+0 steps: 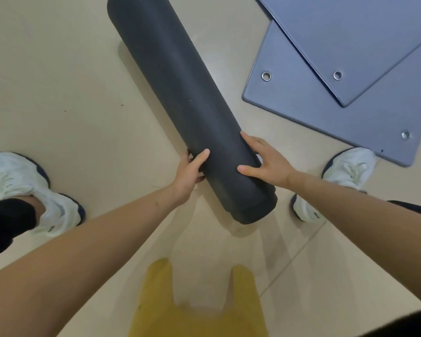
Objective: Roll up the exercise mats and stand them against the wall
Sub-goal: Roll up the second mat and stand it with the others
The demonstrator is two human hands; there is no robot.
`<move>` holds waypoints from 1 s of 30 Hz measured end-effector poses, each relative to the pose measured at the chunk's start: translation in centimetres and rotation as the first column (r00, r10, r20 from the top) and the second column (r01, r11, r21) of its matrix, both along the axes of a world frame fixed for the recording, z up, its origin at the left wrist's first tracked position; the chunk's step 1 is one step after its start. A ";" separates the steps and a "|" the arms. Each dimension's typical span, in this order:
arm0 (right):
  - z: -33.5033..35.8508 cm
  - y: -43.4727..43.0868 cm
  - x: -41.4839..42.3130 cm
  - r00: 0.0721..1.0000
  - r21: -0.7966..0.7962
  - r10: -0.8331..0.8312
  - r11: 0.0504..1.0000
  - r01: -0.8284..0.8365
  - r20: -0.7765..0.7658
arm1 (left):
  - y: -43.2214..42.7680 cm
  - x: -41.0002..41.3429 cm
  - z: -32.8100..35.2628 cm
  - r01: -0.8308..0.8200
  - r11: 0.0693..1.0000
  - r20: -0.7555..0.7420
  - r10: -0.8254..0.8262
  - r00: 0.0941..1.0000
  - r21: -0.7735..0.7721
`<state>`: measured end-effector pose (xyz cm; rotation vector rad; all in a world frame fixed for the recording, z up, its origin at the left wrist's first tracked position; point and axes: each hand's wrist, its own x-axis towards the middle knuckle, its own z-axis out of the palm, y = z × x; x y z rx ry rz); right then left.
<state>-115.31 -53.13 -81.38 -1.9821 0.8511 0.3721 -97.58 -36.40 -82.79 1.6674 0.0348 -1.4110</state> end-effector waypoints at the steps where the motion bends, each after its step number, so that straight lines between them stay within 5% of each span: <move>1: 0.1 -0.4 -0.2 1.000 -0.006 -0.019 1.000 0.019 -0.018 | -0.3 -0.7 0.0 -0.012 1.000 -0.030 0.012 0.999 0.007; 7: 0.7 -1.7 -2.3 0.966 -0.144 -0.222 0.969 0.203 -0.134 | -1.5 -2.3 -0.8 0.058 0.998 -0.179 -0.053 0.982 0.019; 15: 1.6 3.8 -4.7 0.989 -0.363 -0.139 0.925 0.110 -0.055 | -5.6 -4.1 1.1 -0.013 1.000 -0.086 0.015 0.996 0.018; 18: 0.6 3.9 -5.2 0.978 -0.275 -0.194 0.947 0.166 -0.078 | -6.0 -4.5 0.7 -0.023 1.000 -0.091 0.022 0.996 -0.010; 25: 1.0 -0.3 -5.5 0.944 0.041 -0.329 0.943 0.330 -0.040 | -3.8 -5.4 -1.3 0.277 0.960 -0.235 -0.277 0.932 -0.037; 30: 1.9 -1.6 -4.3 0.901 0.199 -0.432 0.880 0.430 -0.037 | -4.8 -6.1 0.1 0.125 0.991 -0.238 -0.131 0.962 -0.040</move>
